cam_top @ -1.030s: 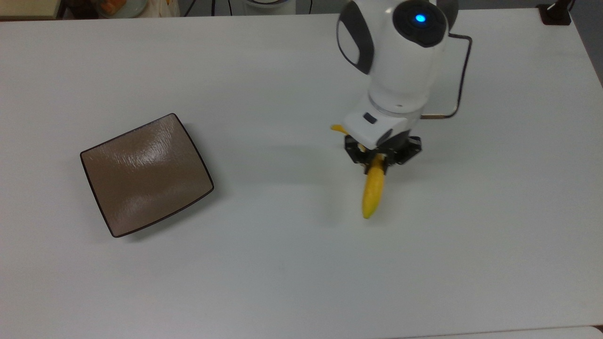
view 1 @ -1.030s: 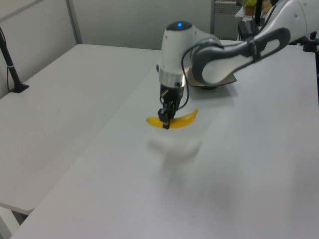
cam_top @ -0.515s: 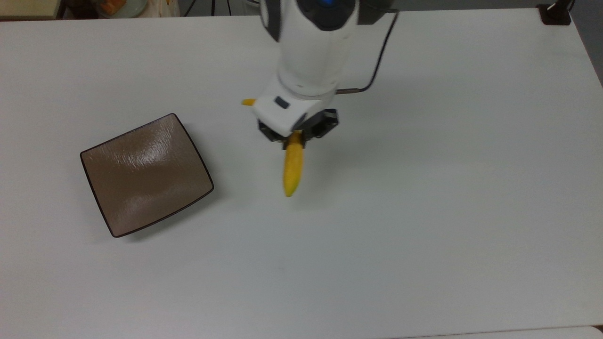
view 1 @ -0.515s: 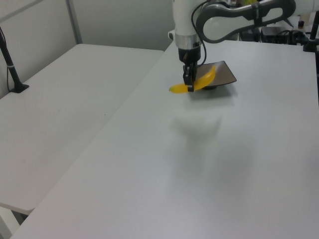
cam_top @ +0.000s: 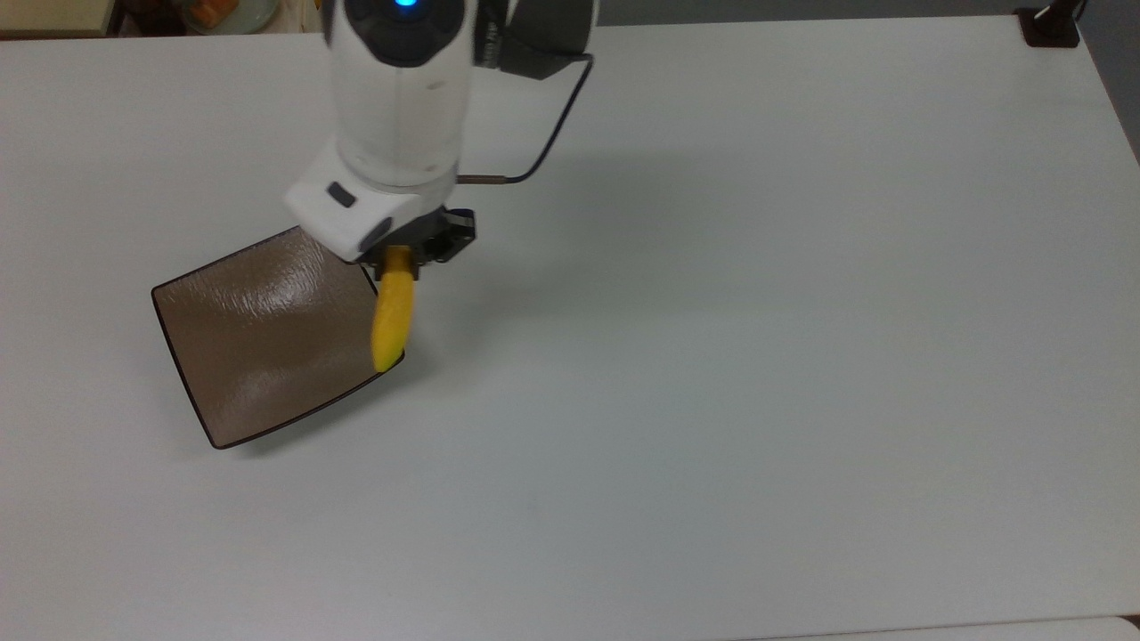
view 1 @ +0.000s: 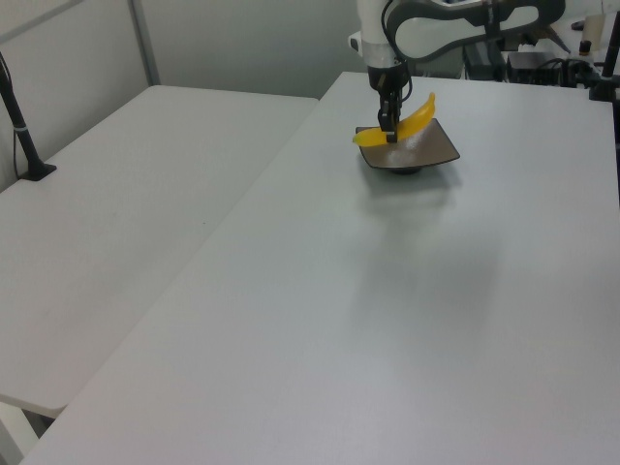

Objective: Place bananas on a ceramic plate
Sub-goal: 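Lift the banana and carry it toward the brown square plate, then lower the banana onto the plate and open the gripper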

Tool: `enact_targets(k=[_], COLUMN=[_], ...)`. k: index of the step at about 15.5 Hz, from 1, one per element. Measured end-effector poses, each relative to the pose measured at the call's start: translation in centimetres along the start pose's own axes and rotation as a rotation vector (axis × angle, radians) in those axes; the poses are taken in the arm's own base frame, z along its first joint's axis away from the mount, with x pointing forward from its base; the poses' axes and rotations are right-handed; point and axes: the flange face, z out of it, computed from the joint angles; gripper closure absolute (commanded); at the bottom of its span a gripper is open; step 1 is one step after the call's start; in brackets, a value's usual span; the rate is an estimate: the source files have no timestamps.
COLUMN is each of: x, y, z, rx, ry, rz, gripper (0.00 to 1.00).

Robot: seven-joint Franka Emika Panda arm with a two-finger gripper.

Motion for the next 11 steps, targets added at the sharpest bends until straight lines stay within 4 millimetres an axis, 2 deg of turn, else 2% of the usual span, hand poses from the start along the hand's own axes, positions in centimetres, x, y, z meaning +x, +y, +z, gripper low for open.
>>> enact_targets(k=[3,5,6,7,11], x=[-0.6,-0.6,-0.6,-0.6,-0.1], y=[3.4,5.2,5.8,6.3,7.7], z=[0.6,0.8,0.9,1.2,0.9], rx=[-0.003,-0.011,-0.014,-0.016,-0.037], ry=[-0.005,0.029,0.042,0.051,0.13], rz=[0.01,0.029,0.037,0.045,0.063], gripper=[0.85,0.79,0.56,0.01,0.0])
